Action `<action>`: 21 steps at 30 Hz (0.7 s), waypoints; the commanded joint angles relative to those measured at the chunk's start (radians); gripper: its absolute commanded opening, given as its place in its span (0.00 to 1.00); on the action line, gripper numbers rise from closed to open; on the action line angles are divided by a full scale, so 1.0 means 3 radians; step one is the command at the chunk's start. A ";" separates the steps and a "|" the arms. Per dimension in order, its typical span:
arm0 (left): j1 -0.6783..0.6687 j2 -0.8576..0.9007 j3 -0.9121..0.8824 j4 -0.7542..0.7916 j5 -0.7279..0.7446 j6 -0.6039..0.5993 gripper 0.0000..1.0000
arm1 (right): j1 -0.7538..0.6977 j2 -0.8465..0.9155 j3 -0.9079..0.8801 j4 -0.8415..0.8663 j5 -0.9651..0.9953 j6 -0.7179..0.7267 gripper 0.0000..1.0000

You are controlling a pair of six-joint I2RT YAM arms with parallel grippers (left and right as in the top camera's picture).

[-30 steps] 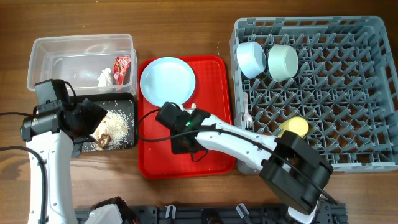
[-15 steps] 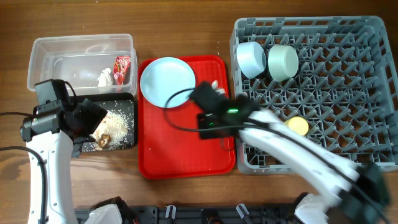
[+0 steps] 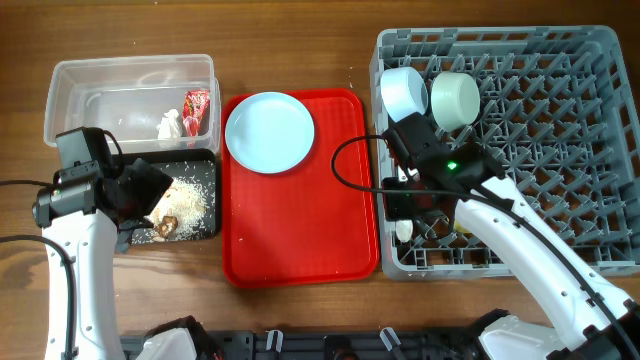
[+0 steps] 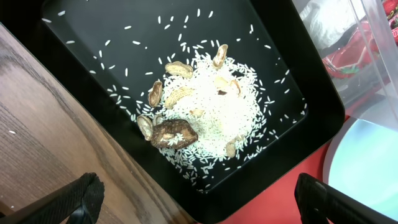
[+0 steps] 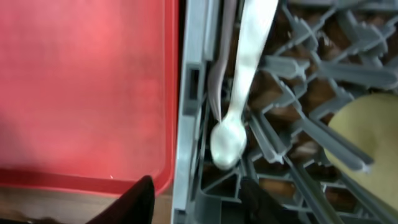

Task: Sort waste into correct bins and load items into the dishwasher rack
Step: 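Pick the white spoon from the red tray and place it in the rack, then grasp the white plate edge and stand it upright in the rack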

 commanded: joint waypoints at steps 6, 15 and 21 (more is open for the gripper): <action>0.0014 -0.0031 0.0010 -0.0003 0.0017 0.0052 1.00 | 0.0006 0.0070 0.0352 0.1692 -0.0465 -0.0493 0.63; 0.0014 -0.0031 0.0010 -0.0001 0.0017 0.0052 1.00 | 0.0109 0.1589 0.0351 0.2846 -0.0561 0.0118 0.69; 0.0014 -0.0031 0.0010 -0.0001 0.0017 0.0052 1.00 | 0.0320 0.2200 0.0351 0.3070 -0.0370 0.0554 0.69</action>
